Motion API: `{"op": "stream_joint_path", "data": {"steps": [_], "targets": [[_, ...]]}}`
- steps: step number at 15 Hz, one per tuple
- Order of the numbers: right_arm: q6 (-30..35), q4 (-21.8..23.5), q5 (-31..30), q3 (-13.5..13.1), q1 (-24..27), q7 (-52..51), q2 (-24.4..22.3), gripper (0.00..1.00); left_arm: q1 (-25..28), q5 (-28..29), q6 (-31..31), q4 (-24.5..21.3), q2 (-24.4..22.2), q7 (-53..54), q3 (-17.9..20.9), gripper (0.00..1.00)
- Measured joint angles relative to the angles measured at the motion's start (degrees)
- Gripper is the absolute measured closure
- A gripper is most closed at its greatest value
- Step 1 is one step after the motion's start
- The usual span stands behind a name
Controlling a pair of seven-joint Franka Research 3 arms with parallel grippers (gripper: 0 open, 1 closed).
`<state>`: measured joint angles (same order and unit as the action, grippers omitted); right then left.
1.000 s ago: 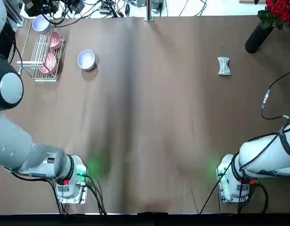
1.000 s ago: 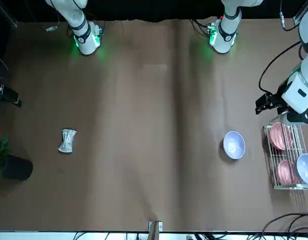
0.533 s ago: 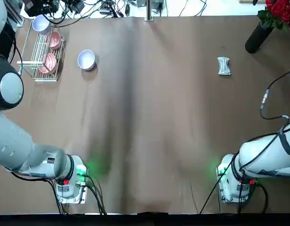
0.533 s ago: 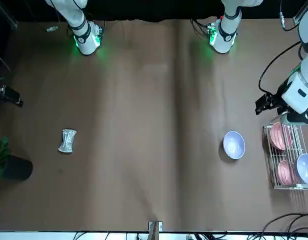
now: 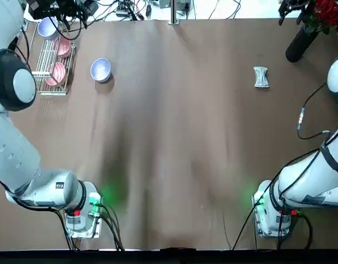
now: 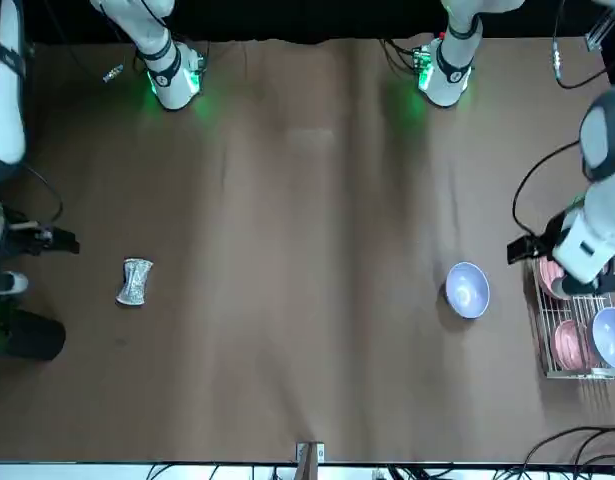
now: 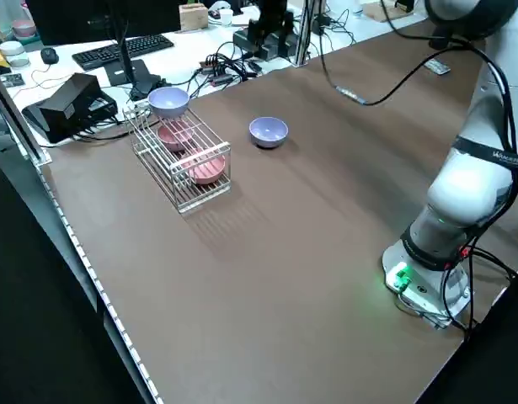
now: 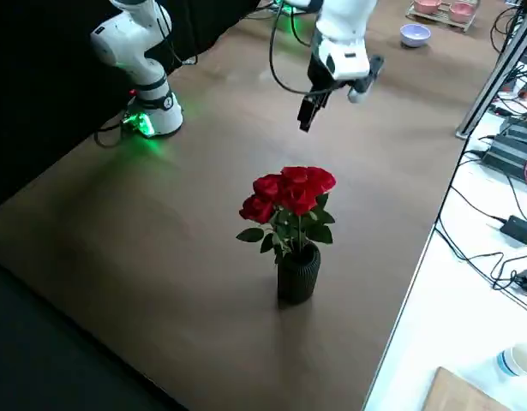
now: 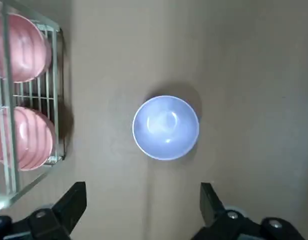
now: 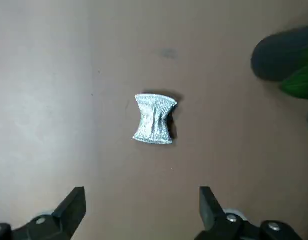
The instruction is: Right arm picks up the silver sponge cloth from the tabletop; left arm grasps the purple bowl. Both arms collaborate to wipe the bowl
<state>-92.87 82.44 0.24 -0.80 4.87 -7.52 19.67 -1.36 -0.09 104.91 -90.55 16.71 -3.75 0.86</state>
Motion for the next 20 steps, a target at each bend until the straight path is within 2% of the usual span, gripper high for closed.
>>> {"op": "stream_joint_path", "data": {"steps": [2, 7, 9, 14, 16, 17, 18, 19, 20], "targets": [[-0.5, 0.2, 0.1, 0.0, 0.1, 0.1, 3.1, 0.0, 0.1, 0.0, 5.5, -3.8, 1.9, 0.1, 0.0, 0.0], [-1.6, 1.3, 0.1, -0.2, 0.8, 0.1, 10.9, 0.04, 1.0, 0.0, 23.1, -17.1, 3.4, 0.2, 0.0, 0.0], [-4.9, 1.5, 0.2, -0.2, 0.9, 0.2, 13.6, 0.03, 2.0, 0.0, 26.8, -20.1, 4.4, 0.4, 0.0, 0.0], [-16.2, 6.5, 1.6, -0.2, 1.0, 0.2, 17.4, 0.06, 2.5, 0.0, 29.9, -21.1, 8.4, 0.5, 0.0, 0.01], [-17.2, 7.6, 1.6, -0.2, 1.0, 0.2, 18.1, 0.15, 2.7, 0.0, 31.7, -21.1, 9.5, 0.5, 0.0, 0.02], [-17.2, 7.8, 1.6, -0.2, 1.0, 0.2, 18.5, 0.15, 3.0, 0.0, 32.3, -21.1, 10.0, 0.5, 0.0, 0.02], [-17.2, 7.9, 1.6, -0.2, 1.0, 0.2, 18.7, 0.19, 3.4, 0.0, 32.7, -21.1, 10.4, 0.5, 0.0, 0.03], [-17.2, 8.1, 1.6, -0.2, 1.0, 0.2, 18.9, 0.28, 3.9, 0.0, 32.9, -21.1, 10.9, 0.5, 0.0, 0.03], [-17.2, 8.2, 1.6, -0.2, 1.0, 0.2, 19.1, 0.3, 4.2, 0.0, 33.1, -21.1, 11.3, 0.5, 0.0, 0.05]]}}
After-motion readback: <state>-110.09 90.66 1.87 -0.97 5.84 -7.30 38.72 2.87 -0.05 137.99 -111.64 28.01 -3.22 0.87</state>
